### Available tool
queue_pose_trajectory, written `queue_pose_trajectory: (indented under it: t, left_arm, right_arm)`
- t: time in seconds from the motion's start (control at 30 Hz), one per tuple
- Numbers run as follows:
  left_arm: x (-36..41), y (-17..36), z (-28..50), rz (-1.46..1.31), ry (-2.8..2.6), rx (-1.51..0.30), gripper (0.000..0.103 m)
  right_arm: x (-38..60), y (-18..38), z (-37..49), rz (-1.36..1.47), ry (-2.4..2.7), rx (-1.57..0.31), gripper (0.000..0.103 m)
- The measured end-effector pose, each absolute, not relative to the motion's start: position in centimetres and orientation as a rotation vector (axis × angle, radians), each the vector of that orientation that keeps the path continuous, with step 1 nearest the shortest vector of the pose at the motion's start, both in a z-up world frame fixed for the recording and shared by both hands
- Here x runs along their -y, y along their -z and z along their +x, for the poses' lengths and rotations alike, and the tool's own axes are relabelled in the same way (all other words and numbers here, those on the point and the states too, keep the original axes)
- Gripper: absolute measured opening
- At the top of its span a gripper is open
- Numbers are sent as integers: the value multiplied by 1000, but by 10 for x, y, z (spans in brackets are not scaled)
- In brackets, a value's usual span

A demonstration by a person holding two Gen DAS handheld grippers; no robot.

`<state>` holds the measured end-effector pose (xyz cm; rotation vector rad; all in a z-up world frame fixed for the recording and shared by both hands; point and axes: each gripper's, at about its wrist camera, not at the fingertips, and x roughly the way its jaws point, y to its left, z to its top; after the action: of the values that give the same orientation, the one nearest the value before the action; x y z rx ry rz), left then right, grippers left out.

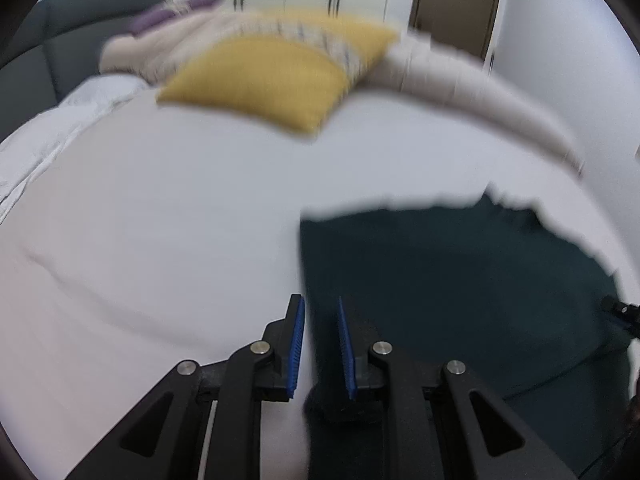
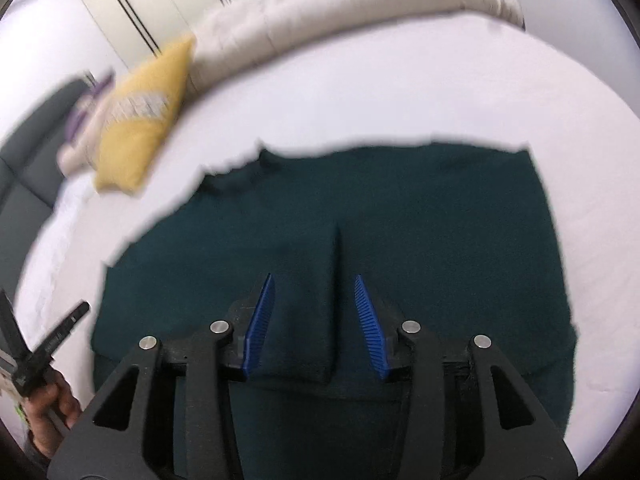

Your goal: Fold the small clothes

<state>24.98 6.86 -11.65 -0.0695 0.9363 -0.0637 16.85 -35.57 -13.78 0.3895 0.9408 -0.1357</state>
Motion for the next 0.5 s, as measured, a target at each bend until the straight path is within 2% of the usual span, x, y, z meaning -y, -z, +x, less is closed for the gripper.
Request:
queue_pose_trajectory:
  t: [0.03,0.17,0.33,0.5]
  left_arm:
    - [-69,125,251,-70,64,-952,21]
    - [-63,127,249,16,63,-913,21]
    - [-63,130,252,6,65,-911,22]
    - [-61,131,246,13,60,-900,22]
  right_arm:
    - [355,145,171,363,138,-966,37]
    - [357,138,158,307,148,-917,29]
    - [362,101,143,366,194,-818,30]
    - [326,87,174,285,53,-783,31]
